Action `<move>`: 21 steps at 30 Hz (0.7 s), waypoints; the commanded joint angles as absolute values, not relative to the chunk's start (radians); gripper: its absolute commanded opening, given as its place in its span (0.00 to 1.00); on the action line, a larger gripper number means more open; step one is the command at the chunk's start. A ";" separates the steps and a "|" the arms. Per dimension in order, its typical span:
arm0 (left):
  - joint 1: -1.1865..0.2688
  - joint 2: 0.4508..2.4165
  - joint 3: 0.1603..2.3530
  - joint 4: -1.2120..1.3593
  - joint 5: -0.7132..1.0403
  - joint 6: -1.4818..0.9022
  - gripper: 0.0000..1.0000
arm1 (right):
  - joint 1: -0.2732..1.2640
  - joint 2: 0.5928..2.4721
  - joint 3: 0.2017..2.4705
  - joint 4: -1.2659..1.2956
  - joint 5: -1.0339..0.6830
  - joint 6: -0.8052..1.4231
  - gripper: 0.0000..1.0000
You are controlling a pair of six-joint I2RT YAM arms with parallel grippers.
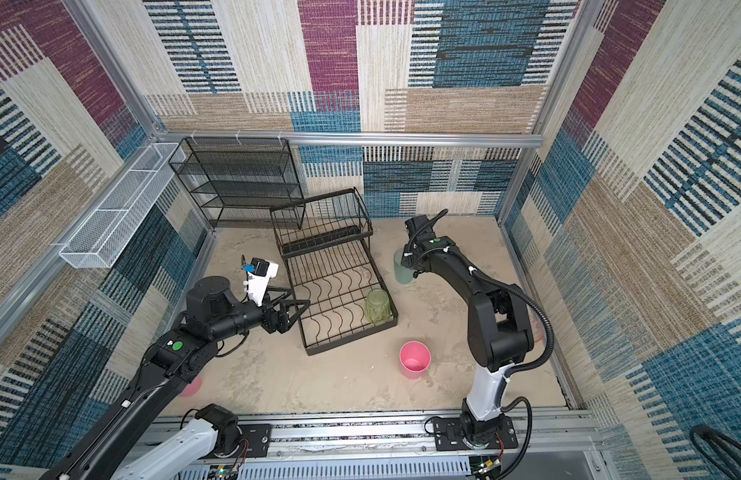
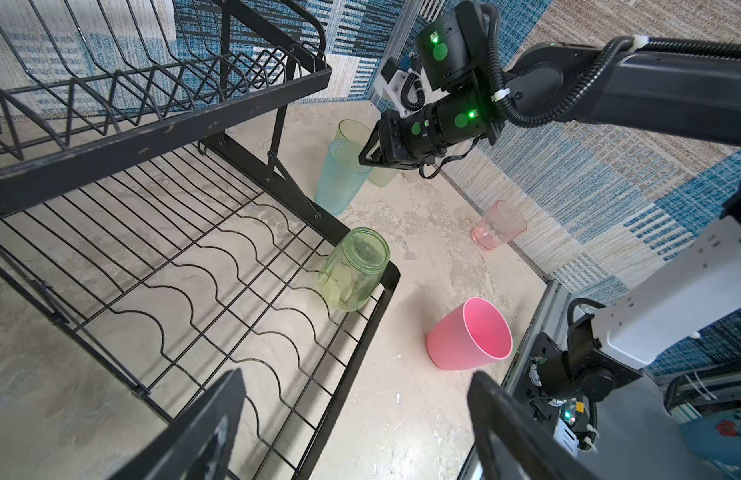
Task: Load the cups into the dish rack
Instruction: 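Lower the right gripper onto the teal cup rim and close it, then lift the teal cup with the right gripper toward the left gripper while left arm rises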
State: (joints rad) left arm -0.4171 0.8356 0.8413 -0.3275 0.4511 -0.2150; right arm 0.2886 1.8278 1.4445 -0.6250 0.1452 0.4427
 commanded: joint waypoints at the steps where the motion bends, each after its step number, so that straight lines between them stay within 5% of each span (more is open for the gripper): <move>1: -0.417 0.833 0.842 -0.301 0.456 -0.218 0.87 | 0.288 1.849 1.440 -0.602 0.146 0.438 0.30; 10: -0.417 0.841 0.841 -0.296 0.452 -0.225 0.87 | 0.288 1.827 1.446 -0.591 0.147 0.451 0.01; 21: -0.416 0.864 0.839 -0.296 0.424 -0.238 0.87 | 0.288 1.631 1.405 -0.608 0.139 0.415 0.00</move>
